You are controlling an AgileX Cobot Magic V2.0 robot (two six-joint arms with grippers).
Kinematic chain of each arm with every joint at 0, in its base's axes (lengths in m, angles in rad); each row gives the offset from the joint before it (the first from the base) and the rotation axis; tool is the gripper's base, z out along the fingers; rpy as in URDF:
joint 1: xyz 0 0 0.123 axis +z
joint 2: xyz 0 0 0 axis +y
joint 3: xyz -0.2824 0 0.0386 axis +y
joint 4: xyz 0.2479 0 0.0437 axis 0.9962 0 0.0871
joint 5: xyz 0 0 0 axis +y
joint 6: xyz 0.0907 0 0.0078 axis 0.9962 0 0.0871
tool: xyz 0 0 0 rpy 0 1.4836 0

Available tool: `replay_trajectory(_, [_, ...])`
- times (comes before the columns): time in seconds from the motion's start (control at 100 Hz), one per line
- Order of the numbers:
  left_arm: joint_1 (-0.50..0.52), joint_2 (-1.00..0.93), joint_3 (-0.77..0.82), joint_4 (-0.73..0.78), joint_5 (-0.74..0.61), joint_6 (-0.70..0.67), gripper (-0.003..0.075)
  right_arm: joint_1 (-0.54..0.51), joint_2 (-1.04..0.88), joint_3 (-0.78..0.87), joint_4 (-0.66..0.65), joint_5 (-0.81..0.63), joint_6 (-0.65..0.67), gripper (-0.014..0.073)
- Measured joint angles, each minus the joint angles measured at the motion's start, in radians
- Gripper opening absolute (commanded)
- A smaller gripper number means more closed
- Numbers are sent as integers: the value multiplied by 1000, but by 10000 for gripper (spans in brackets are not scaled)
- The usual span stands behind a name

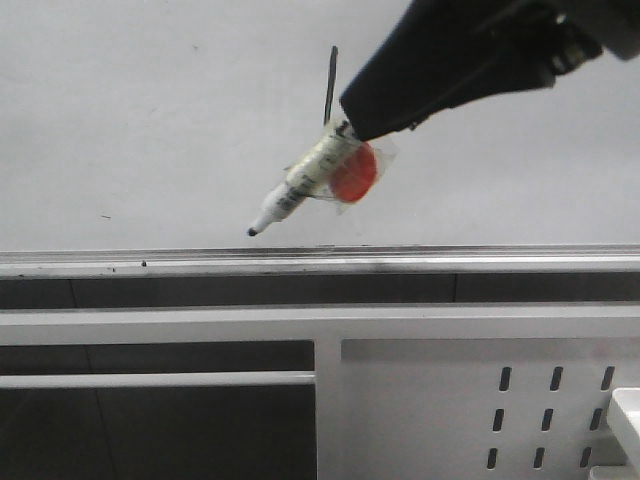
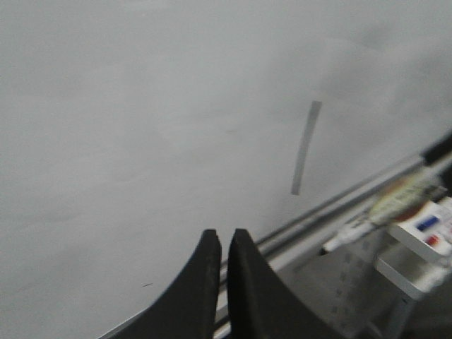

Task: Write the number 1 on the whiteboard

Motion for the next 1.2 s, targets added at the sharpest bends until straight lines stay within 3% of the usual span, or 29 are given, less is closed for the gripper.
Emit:
replay_trajectory(0.12, [0, 47, 0, 25, -163, 108, 448, 2, 21, -121, -20, 161, 0, -69])
replay_trajectory(0.21, [0, 105, 0, 30, -198, 155, 522, 4, 42, -184, -27, 231, 0, -69])
replay_trajectory(0.36, [0, 206, -5, 32, -232, 259, 467, 27, 64, -247, -42, 276, 0, -69])
replay_trajectory(0.54, [0, 286, -76, 36, -243, 289, 407, 62, 74, -264, -48, 295, 0, -69])
replay_trajectory(0.88, [0, 346, -110, 38, -271, 314, 388, 80, 75, -264, -50, 302, 0, -69])
replay_trajectory(1.08, [0, 346, -111, 38, -279, 316, 190, 80, 75, -264, -50, 302, 0, -69])
replay_trajectory(1.2, [0, 346, -111, 38, -279, 316, 114, 80, 75, -264, -50, 302, 0, -69])
